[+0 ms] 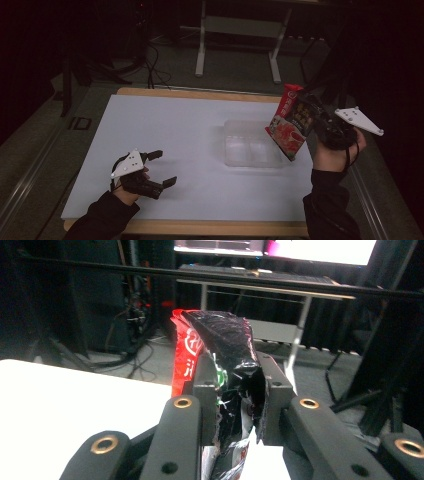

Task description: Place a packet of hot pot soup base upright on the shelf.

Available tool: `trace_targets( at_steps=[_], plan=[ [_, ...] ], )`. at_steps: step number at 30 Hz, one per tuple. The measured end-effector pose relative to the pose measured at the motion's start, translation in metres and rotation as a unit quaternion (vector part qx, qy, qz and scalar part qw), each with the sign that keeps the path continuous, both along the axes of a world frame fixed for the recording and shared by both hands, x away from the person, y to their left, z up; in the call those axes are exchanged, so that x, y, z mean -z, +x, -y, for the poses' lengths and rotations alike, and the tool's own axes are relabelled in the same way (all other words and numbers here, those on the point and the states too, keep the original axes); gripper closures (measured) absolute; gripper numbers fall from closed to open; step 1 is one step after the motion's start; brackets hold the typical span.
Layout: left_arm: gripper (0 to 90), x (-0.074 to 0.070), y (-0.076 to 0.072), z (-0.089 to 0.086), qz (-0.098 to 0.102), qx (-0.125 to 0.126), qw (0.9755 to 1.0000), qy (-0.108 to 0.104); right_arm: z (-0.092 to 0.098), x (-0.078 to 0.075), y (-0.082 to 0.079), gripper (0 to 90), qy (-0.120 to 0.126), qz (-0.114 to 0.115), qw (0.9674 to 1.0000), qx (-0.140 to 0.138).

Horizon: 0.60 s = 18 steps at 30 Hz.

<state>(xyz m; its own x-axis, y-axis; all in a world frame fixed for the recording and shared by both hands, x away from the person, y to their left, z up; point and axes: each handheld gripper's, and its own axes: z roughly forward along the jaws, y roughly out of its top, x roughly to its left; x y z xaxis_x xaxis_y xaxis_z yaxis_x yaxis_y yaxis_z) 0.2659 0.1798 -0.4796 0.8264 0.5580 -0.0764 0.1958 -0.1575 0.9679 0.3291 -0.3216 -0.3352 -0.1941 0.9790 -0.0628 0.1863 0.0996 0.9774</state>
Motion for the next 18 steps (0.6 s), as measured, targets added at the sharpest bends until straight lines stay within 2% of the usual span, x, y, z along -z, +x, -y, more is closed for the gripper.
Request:
trace_targets(
  at_steps=[11,18],
  plan=[
    [1.1,0.001,0.0,0.001,-0.002,0.009,1.0,-0.003,0.009,0.016,0.014,75.9,-0.014,-0.017,0.999,0.039],
    [1.1,0.002,0.0,0.002,-0.003,0.012,0.9999,-0.002,0.003,0.023,0.023,75.8,-0.008,-0.028,0.9989,0.038]
  ],
)
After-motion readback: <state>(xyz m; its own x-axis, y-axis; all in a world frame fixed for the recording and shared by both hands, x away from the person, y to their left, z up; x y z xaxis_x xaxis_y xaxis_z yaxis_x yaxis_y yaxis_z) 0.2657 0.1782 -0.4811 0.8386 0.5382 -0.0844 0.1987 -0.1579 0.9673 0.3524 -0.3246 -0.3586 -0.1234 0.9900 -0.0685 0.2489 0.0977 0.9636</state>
